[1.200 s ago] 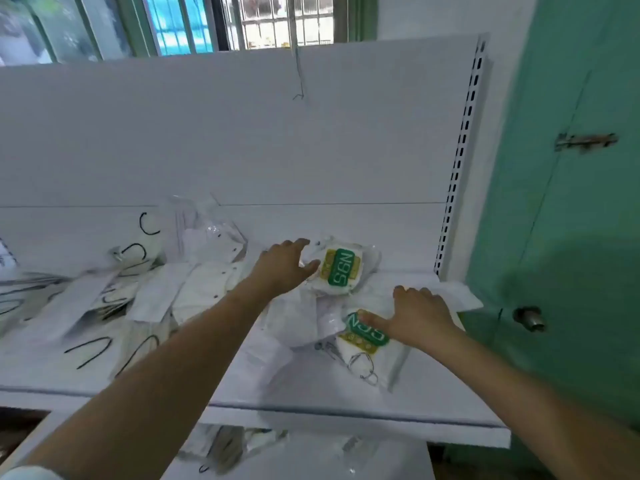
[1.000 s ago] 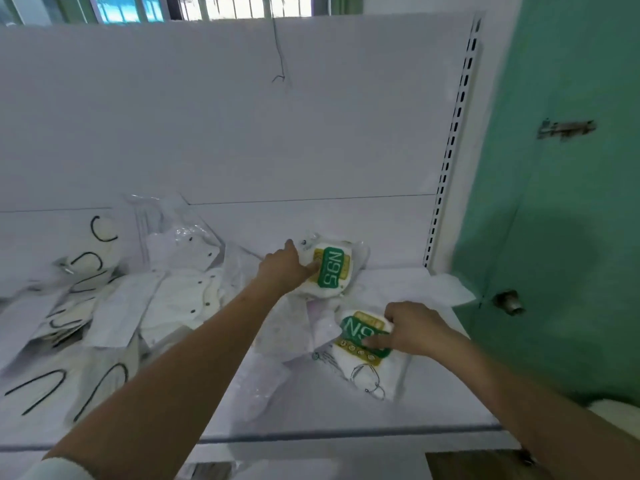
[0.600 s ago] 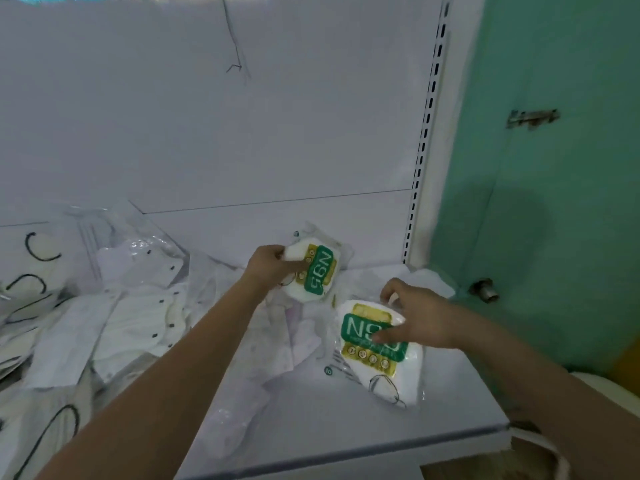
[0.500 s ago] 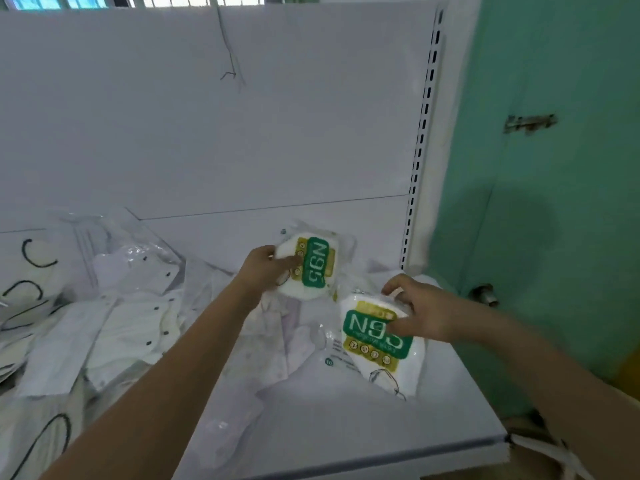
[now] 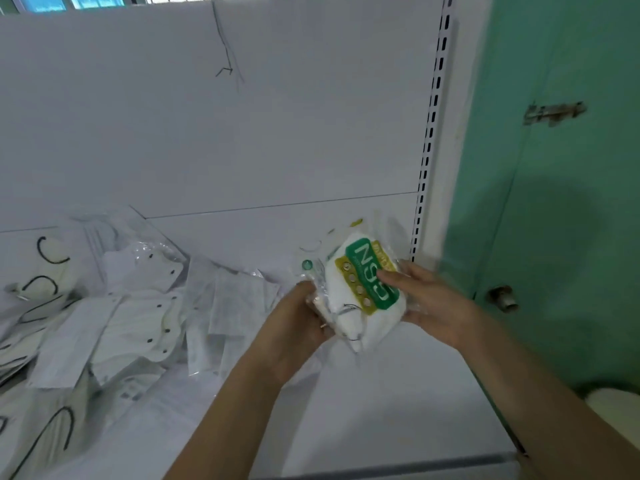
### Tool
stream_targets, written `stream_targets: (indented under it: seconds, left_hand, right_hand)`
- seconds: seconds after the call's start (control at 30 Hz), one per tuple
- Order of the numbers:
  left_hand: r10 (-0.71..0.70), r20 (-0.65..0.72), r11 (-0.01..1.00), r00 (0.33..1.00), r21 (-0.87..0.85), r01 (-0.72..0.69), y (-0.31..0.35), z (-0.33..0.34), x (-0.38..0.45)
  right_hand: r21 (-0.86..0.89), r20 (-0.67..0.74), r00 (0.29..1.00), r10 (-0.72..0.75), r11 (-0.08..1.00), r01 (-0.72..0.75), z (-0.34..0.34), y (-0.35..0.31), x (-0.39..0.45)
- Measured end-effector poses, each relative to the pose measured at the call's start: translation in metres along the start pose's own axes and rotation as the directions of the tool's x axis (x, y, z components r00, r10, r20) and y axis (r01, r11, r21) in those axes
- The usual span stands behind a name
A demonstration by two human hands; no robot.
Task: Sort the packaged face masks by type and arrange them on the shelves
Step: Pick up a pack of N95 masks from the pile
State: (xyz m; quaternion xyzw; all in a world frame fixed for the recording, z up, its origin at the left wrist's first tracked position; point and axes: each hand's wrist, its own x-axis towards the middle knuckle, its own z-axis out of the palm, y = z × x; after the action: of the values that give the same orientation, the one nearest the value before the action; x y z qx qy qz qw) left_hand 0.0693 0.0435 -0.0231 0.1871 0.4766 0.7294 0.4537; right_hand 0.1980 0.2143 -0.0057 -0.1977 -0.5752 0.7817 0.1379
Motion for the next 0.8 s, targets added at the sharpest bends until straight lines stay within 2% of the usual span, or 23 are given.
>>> stream_targets:
  seconds: [0.07, 0.13, 0.17, 0.2, 0.27, 0.33, 0.4, 0.47, 0.5, 0.53, 0.6, 0.63, 0.73, 0.8]
  left_hand:
    - [-0.011, 0.056, 1.000, 0.998, -0.023, 0.012, 0.003, -0.010, -0.004]
    - [0.055, -0.061, 0.995, 0.997, 0.083, -0.050, 0.010, -0.024, -0.005]
    - [0.104, -0.100, 0.976, 0.990, 0.203, -0.082, 0.013, -0.029, -0.005]
    - [0.147, -0.095, 0.931, 0.985, 0.348, -0.105, 0.013, -0.030, -0.006]
    - [0.155, 0.000, 0.792, 0.988, 0.597, -0.124, 0.007, -0.021, -0.008]
    - [0.113, 0.019, 0.717, 0.993, 0.690, -0.095, -0.005, -0.009, -0.004]
    - [0.155, -0.012, 0.714, 0.988, 0.692, -0.104, -0.023, -0.009, 0.002]
    - [0.211, -0.096, 0.694, 0.973, 0.716, -0.080, -0.035, -0.014, 0.007]
    - [0.222, -0.143, 0.693, 0.964, 0.719, -0.053, -0.037, -0.014, 0.006]
    - [0.212, -0.168, 0.710, 0.963, 0.704, -0.034, -0.040, -0.016, 0.005]
    - [0.146, -0.126, 0.781, 0.981, 0.624, -0.036, -0.044, -0.017, 0.002]
    - [0.115, -0.090, 0.813, 0.989, 0.580, -0.042, -0.044, -0.015, -0.001]
    - [0.118, -0.053, 0.872, 0.992, 0.483, -0.078, -0.035, -0.011, -0.013]
    - [0.172, -0.076, 0.888, 0.982, 0.444, -0.122, -0.022, -0.006, -0.025]
  right_hand:
    - [-0.067, -0.007, 1.000, -0.002, 0.998, 0.001, -0.006, -0.001, -0.001]
    - [-0.180, -0.006, 0.999, -0.048, 0.983, 0.046, -0.013, -0.005, -0.002]
    - [-0.264, -0.005, 0.997, -0.077, 0.962, 0.073, -0.014, -0.007, -0.002]
    - [-0.358, 0.012, 0.995, -0.097, 0.929, 0.095, -0.015, -0.007, -0.003]
    - [-0.529, 0.077, 0.990, -0.120, 0.836, 0.142, -0.011, -0.003, -0.004]
    - [-0.651, 0.137, 0.979, -0.152, 0.731, 0.204, -0.008, 0.005, -0.004]
    - [-0.649, 0.070, 0.971, -0.229, 0.728, 0.218, -0.009, 0.013, -0.006]
    - [-0.539, -0.074, 0.955, -0.287, 0.818, 0.204, -0.021, 0.024, -0.005]
    - [-0.486, -0.120, 0.961, -0.248, 0.859, 0.161, -0.027, 0.031, -0.005]
    - [-0.452, -0.123, 0.978, -0.169, 0.887, 0.097, -0.032, 0.041, -0.006]
    - [-0.471, -0.044, 0.999, -0.017, 0.882, -0.005, -0.034, 0.054, -0.009]
    - [-0.503, -0.032, 0.999, -0.005, 0.864, -0.012, -0.030, 0.056, -0.010]
    - [-0.484, -0.103, 0.986, -0.131, 0.873, 0.065, -0.014, 0.044, -0.009]
    - [-0.386, -0.072, 0.987, -0.142, 0.917, 0.104, 0.002, 0.028, -0.003]
